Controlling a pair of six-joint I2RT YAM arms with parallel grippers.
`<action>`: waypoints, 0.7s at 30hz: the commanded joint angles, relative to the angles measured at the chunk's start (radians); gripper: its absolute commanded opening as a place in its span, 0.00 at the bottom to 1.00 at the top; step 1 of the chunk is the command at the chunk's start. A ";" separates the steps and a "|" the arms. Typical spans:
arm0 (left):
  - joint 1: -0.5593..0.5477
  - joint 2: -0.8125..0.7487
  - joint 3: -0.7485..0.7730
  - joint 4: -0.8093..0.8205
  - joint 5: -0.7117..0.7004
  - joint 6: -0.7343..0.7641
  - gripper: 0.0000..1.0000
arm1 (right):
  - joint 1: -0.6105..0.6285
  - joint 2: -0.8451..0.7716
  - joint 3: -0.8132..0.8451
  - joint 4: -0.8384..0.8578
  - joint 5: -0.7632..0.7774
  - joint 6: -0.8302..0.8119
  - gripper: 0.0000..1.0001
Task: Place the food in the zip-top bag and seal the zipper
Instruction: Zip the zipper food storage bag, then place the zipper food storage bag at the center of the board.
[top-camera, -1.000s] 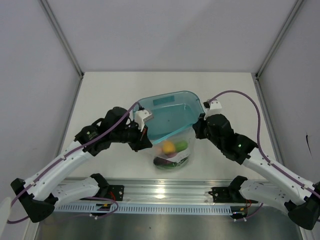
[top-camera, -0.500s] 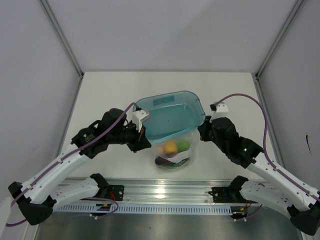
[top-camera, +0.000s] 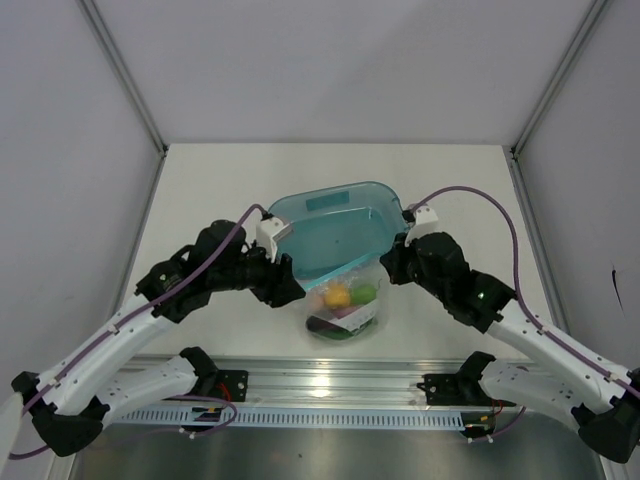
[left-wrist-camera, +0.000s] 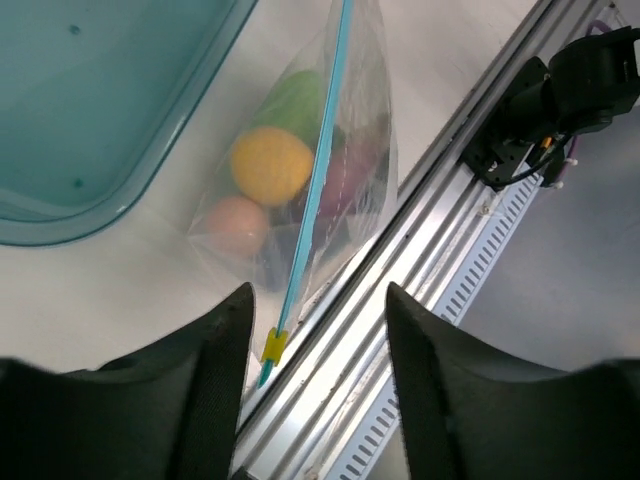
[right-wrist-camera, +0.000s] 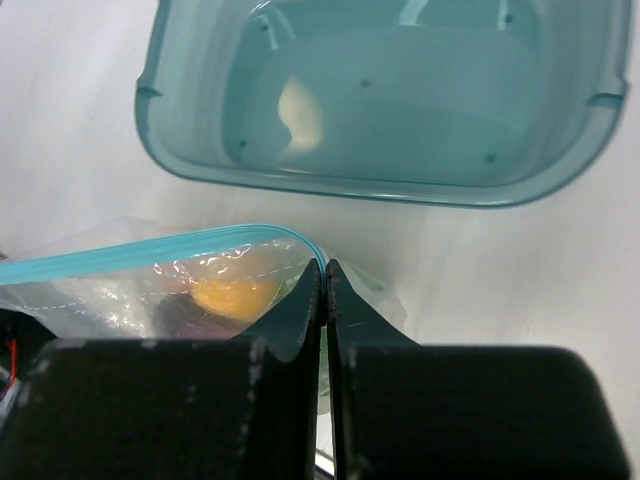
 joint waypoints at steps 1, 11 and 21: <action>-0.001 -0.094 -0.010 0.046 -0.059 -0.011 0.63 | 0.013 0.033 0.050 0.063 -0.056 -0.036 0.00; -0.001 -0.200 -0.002 0.048 -0.187 -0.001 0.99 | -0.168 0.036 0.185 -0.087 0.013 0.009 0.00; -0.001 -0.201 -0.033 0.086 -0.144 -0.001 0.99 | -0.436 -0.056 0.352 -0.368 0.009 0.053 0.00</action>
